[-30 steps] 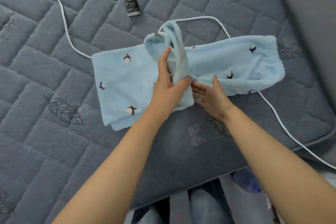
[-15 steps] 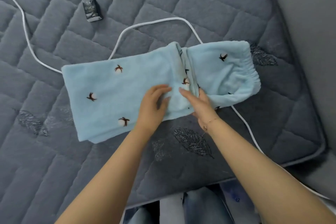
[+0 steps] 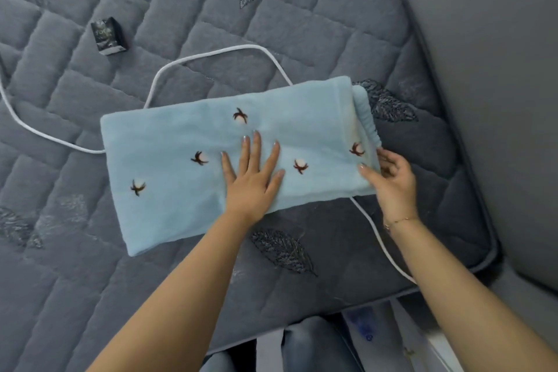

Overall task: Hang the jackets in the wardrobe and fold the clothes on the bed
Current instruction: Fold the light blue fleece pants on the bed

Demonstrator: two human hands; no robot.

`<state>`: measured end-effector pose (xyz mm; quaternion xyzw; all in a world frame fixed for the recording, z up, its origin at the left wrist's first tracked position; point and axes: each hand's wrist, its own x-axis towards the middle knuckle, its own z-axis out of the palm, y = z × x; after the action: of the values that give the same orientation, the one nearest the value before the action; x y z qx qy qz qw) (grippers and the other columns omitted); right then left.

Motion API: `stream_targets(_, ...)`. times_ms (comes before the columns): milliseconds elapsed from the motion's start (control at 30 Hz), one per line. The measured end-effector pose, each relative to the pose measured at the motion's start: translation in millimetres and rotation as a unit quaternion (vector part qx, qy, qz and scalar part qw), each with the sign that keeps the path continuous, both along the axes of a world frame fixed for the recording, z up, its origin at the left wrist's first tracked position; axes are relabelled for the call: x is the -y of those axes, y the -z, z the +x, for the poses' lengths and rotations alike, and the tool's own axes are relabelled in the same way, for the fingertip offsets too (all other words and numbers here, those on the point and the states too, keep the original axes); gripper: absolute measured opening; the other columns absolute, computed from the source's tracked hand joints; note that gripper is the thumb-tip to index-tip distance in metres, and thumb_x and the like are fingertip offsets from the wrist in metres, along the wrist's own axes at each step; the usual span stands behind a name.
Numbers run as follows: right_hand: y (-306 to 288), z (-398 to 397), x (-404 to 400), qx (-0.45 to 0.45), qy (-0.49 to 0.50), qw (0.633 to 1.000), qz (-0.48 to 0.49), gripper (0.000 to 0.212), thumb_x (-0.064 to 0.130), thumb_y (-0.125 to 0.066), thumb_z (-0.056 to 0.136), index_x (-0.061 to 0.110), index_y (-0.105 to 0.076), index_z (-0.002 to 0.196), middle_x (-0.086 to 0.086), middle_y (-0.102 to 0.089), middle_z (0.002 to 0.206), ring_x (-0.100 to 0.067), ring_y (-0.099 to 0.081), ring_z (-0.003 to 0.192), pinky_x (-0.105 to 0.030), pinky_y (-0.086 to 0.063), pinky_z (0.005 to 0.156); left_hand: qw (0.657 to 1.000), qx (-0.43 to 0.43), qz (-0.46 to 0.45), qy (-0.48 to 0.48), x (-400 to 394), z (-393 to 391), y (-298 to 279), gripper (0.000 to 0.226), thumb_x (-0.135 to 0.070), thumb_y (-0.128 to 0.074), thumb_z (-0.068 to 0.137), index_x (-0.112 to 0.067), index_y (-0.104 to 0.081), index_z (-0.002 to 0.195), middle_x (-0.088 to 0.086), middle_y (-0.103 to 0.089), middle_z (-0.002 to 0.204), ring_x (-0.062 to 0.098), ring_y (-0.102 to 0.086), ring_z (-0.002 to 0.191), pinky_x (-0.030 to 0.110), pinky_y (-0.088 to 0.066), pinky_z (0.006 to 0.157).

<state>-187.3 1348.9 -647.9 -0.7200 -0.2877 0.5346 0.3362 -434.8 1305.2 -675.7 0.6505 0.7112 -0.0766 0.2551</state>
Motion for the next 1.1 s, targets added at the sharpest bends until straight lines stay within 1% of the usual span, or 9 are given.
stream_targets(67,12,6,4,0.05,0.012,0.999,-0.005,0.055,0.017,-0.081,0.077,0.023,-0.05,0.12,-0.005,-0.055,0.121,-0.014,-0.058,0.104,-0.014,-0.05,0.08,1.0,-0.013,-0.002,0.007,1,2,9,0.059,-0.06,-0.001,0.097,-0.043,0.015,0.151,-0.006,0.035,0.156,0.016,0.03,0.145,0.052,0.03,0.108)
stream_targets(233,23,-2,0,-0.098,0.037,0.992,-0.074,0.068,0.023,-0.083,0.073,0.017,-0.049,0.132,0.001,-0.063,0.125,-0.011,-0.064,0.109,-0.02,-0.054,0.081,1.0,0.011,-0.014,0.012,-1,-3,13,0.057,-0.064,0.001,0.094,-0.049,0.027,0.143,-0.01,0.04,0.153,0.013,0.034,0.143,0.048,0.034,0.105)
stream_targets(400,3,-5,-23,-0.216,0.015,0.968,-0.127,0.054,0.018,-0.078,0.07,0.008,-0.065,0.121,-0.007,-0.071,0.114,-0.023,-0.067,0.106,-0.032,-0.058,0.073,0.98,0.178,-0.057,-0.068,-12,-11,-5,0.056,-0.052,-0.031,0.102,-0.043,-0.01,0.153,-0.014,0.015,0.161,0.006,0.02,0.147,0.041,0.029,0.11)
stream_targets(500,-31,-26,-27,-0.24,-0.016,0.967,-0.08,0.044,0.017,-0.076,0.066,0.011,-0.07,0.109,-0.006,-0.074,0.104,-0.02,-0.071,0.093,-0.029,-0.057,0.068,0.82,0.46,-0.074,-0.332,-20,-35,-44,0.041,-0.043,-0.043,0.102,-0.036,-0.045,0.143,-0.018,-0.037,0.151,0.002,-0.031,0.141,0.038,-0.011,0.123)
stream_targets(600,-71,-66,-22,-0.24,-0.085,0.967,-0.016,0.036,0.009,-0.074,0.063,0.011,-0.07,0.099,-0.002,-0.076,0.093,-0.016,-0.073,0.083,-0.025,-0.057,0.066,0.675,0.562,-0.008,-0.478,-5,-83,-79,0.028,-0.032,-0.044,0.103,-0.032,-0.054,0.129,-0.012,-0.062,0.13,0.008,-0.06,0.118,0.032,-0.044,0.104)
stream_targets(733,-113,-142,-2,-0.126,-0.265,0.955,0.049,0.045,-0.008,-0.075,0.073,0.019,-0.062,0.107,0.006,-0.072,0.104,-0.008,-0.069,0.094,-0.02,-0.054,0.076,0.608,0.579,0.015,-0.543,40,-148,-101,0.032,-0.03,-0.039,0.104,-0.022,-0.054,0.131,0.0,-0.064,0.13,0.016,-0.063,0.114,0.034,-0.048,0.099)
stream_targets(900,-120,-265,53,0.091,-0.44,0.872,0.194,0.043,0.012,-0.077,0.072,0.016,-0.058,0.11,0.007,-0.046,0.132,0.006,-0.043,0.106,-0.004,-0.033,0.086,0.499,0.637,-0.045,-0.586,82,-207,-104,0.04,-0.047,-0.041,0.1,-0.016,-0.056,0.121,0.009,-0.07,0.112,0.026,-0.068,0.101,0.04,-0.054,0.091)
stream_targets(1000,-106,-313,85,-0.049,-0.463,0.884,0.05,0.05,0.015,-0.068,0.088,0.014,-0.046,0.133,0.006,-0.037,0.142,-0.002,-0.039,0.126,-0.014,-0.033,0.101,0.473,0.668,-0.053,-0.572,91,-223,-95,0.049,-0.053,-0.04,0.099,-0.014,-0.064,0.117,0.008,-0.064,0.119,0.028,-0.062,0.106,0.036,-0.05,0.09)
stream_targets(1100,-95,-322,96,-0.181,-0.355,0.914,-0.078,0.044,0.014,-0.043,0.101,0.02,-0.034,0.144,0.009,-0.039,0.142,-0.009,-0.036,0.136,-0.014,-0.034,0.1,0.502,0.672,-0.06,-0.541,87,-223,-88,0.051,-0.05,-0.05,0.097,-0.013,-0.06,0.131,0.011,-0.061,0.133,0.028,-0.058,0.123,0.044,-0.044,0.107)
